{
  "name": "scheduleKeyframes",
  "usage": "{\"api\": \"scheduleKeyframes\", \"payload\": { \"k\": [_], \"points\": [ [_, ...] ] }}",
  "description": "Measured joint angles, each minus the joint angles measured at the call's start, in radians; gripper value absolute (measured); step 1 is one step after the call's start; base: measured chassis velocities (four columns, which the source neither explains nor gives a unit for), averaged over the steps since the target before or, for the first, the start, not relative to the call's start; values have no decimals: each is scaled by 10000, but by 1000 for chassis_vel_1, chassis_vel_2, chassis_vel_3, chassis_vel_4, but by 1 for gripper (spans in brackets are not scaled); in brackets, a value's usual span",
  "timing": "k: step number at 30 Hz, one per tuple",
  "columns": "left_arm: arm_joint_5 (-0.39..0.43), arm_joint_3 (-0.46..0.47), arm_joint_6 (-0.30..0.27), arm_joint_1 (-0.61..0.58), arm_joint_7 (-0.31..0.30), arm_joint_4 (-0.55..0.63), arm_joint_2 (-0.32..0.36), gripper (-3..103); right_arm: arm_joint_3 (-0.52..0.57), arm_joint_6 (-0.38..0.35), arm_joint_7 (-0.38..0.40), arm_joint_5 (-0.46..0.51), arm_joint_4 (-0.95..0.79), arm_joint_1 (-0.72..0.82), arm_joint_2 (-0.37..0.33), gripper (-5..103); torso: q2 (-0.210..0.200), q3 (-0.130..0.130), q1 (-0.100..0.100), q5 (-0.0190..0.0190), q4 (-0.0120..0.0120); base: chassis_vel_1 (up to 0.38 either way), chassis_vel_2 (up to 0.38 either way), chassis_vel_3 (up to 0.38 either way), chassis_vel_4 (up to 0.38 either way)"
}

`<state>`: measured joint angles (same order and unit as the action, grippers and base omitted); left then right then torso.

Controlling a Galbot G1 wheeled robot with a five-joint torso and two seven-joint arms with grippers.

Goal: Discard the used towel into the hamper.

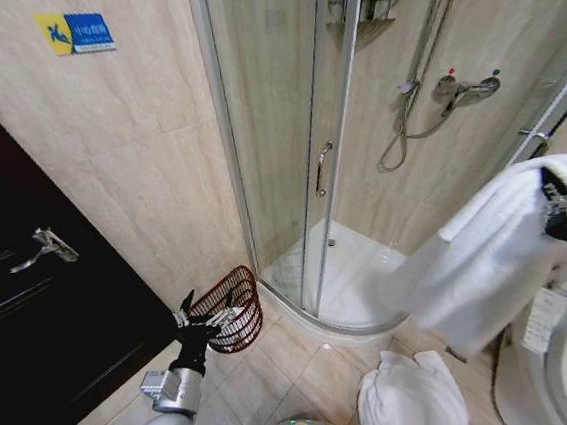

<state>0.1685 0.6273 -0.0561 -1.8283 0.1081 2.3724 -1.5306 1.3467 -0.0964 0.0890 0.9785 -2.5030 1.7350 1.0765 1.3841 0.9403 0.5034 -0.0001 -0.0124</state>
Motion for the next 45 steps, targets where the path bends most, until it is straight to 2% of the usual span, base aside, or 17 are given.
{"api": "scheduleKeyframes", "payload": {
  "k": [6, 16, 25, 32, 45],
  "points": [
    [0, 0, 0, 0, 0, 0, 0, 100, 57, 32, 123, -316, -2, 96, 82, 5, 0, 0, 0, 1, -2, 0, 0, 0, 0],
    [0, 0, 0, 0, 0, 0, 0, 100, 25, 36, 391, -235, 8, 46, -1, 5, -1, 0, 0, 3, -1, 0, 0, 0, 0],
    [0, 0, 0, 0, 0, 0, 0, 100, 18, 475, 436, -344, 16, -63, 7, 5, 0, 0, 0, 1, -1, 0, 0, 0, 0],
    [0, 1, 0, 0, 0, 0, 0, 100, 81, 1076, 305, -352, 22, -164, -84, 5, 0, 0, 0, 0, -1, 0, 0, 0, 0],
    [0, 0, 0, 0, 0, 0, 0, 100, 243, 1291, 273, -377, 29, -158, -254, 5, 0, 0, 0, 1, -2, 0, 0, 0, 0]
  ]
}}
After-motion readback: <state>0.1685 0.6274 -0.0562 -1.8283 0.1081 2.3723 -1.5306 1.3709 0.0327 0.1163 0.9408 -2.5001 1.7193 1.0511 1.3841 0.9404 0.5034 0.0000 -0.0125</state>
